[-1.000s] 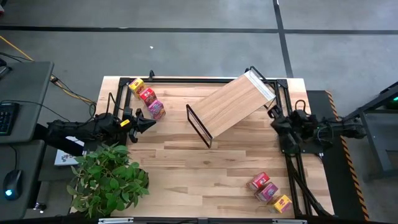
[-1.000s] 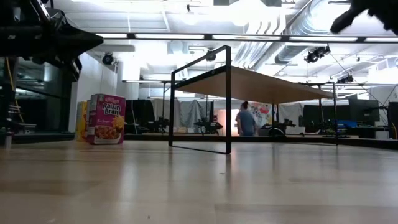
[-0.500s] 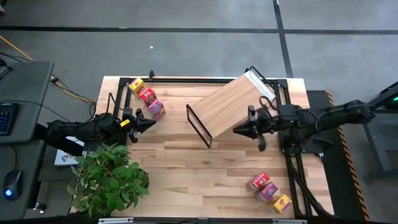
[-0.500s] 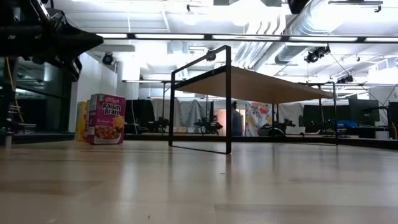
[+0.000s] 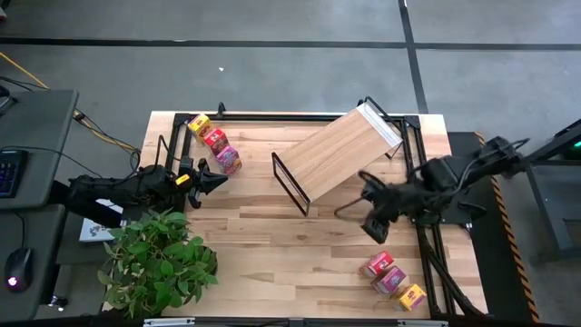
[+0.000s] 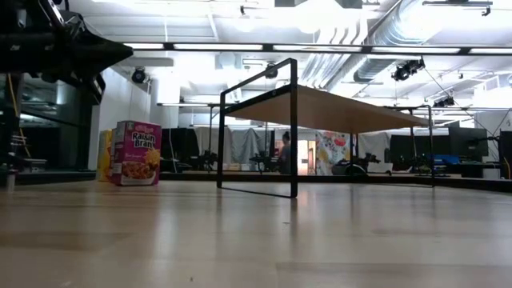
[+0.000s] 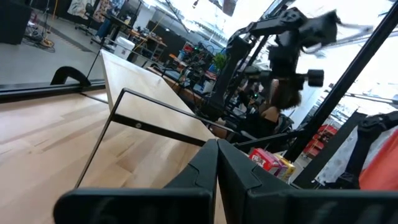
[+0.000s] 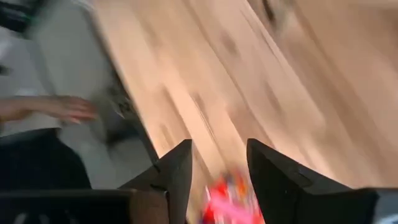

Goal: Stack cereal on shelf
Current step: Put the bottom red cereal box on the shelf

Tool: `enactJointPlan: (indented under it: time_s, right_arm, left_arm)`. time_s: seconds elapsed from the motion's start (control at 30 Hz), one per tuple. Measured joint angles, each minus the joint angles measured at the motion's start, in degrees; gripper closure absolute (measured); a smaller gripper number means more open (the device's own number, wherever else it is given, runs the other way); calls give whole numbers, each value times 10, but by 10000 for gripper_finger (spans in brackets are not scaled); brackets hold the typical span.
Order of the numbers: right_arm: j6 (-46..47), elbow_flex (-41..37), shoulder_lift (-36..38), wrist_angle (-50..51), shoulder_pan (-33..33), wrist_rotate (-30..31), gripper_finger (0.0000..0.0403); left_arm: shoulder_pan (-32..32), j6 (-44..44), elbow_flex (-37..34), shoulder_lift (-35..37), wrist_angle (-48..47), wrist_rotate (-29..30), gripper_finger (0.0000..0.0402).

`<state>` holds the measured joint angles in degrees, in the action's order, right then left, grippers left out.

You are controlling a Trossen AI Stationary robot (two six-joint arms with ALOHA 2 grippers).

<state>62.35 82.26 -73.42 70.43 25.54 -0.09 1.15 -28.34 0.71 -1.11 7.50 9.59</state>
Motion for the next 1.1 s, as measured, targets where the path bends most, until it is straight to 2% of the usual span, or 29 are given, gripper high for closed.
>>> enactJointPlan:
  time_s: [0.1, 0.27, 0.53, 0.77, 0.93, 1.1]
  right_arm:
    - [102, 10, -23, 55, 54, -14, 256]
    - [213, -7, -46, 52, 133, -18, 256]
    - [352, -7, -103, 48, 203, -16, 256]
    - [367, -7, -149, 19, 228, -13, 256]
    - [339, -7, -181, 11, 233, -13, 260]
    - [316, -7, -197, 9, 233, -17, 303]
  left_arm:
    - [0, 0, 0, 0, 0, 0, 401]
    - [0, 0, 0, 0, 0, 0, 401]
    - [0, 0, 0, 0, 0, 0, 401]
    - [0, 0, 0, 0, 0, 0, 401]
    - [0, 0, 0, 0, 0, 0, 401]
    - [0, 0, 0, 0, 0, 0, 401]
